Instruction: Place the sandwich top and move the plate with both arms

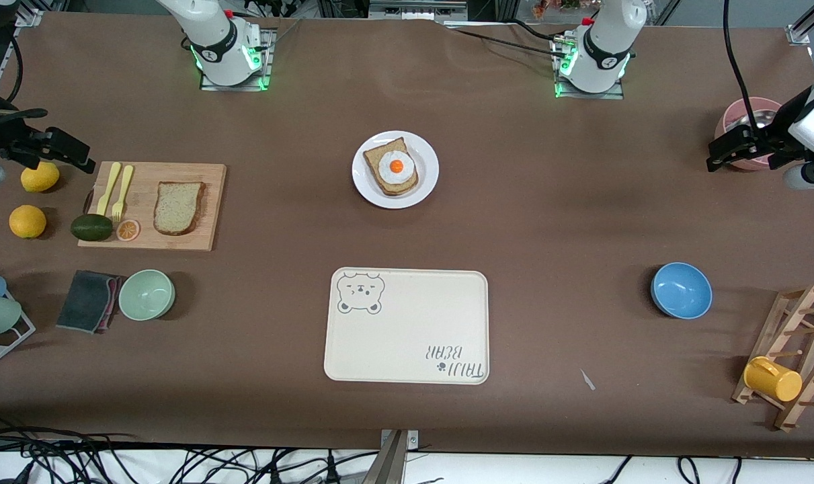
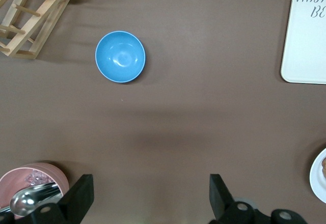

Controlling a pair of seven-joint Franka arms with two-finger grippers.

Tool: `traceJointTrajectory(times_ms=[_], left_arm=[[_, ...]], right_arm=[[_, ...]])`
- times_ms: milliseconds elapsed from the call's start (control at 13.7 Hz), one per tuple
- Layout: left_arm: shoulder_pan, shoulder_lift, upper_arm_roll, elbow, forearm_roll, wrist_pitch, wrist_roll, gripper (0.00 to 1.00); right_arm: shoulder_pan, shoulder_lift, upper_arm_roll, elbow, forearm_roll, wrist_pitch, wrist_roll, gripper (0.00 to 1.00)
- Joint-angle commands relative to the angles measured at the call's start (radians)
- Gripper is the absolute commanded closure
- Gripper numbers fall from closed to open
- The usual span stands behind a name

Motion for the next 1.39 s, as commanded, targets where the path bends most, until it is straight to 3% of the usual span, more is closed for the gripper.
traceJointTrajectory(times_ms=[0, 293, 585, 878, 1171, 1317], left_arm=[[0.0, 0.004, -0.002, -0.002, 0.019, 0.03, 0.012, 0.0], [0.002, 0.001, -0.002, -0.011, 0.016, 0.054, 0.013, 0.0], [0.013, -0.001, -0.003, -0.06, -0.035, 0.055, 0.019, 0.0], [0.013, 0.0, -0.003, -0.183, -0.078, 0.086, 0.019, 0.0], [0.002, -0.001, -0.055, -0.333, -0.105, 0.222, 0.019, 0.0], [0.016, -0.004, -0.055, -0.367, -0.194, 0.251, 0.023, 0.0]], right_arm=[[0.0, -0.012, 0.011, -0.034, -0.002, -0.019, 0.004, 0.0], [0.016, 0.078, 0.011, -0.079, -0.028, -0.002, 0.011, 0.0], [0.028, 0.112, 0.011, -0.254, -0.065, 0.252, 0.094, 0.0], [0.068, 0.171, 0.011, -0.413, -0.206, 0.46, 0.302, 0.0], [0.11, 0.316, 0.011, -0.419, -0.351, 0.554, 0.553, 0.07], [0.126, 0.361, 0.011, -0.419, -0.407, 0.578, 0.668, 0.1]])
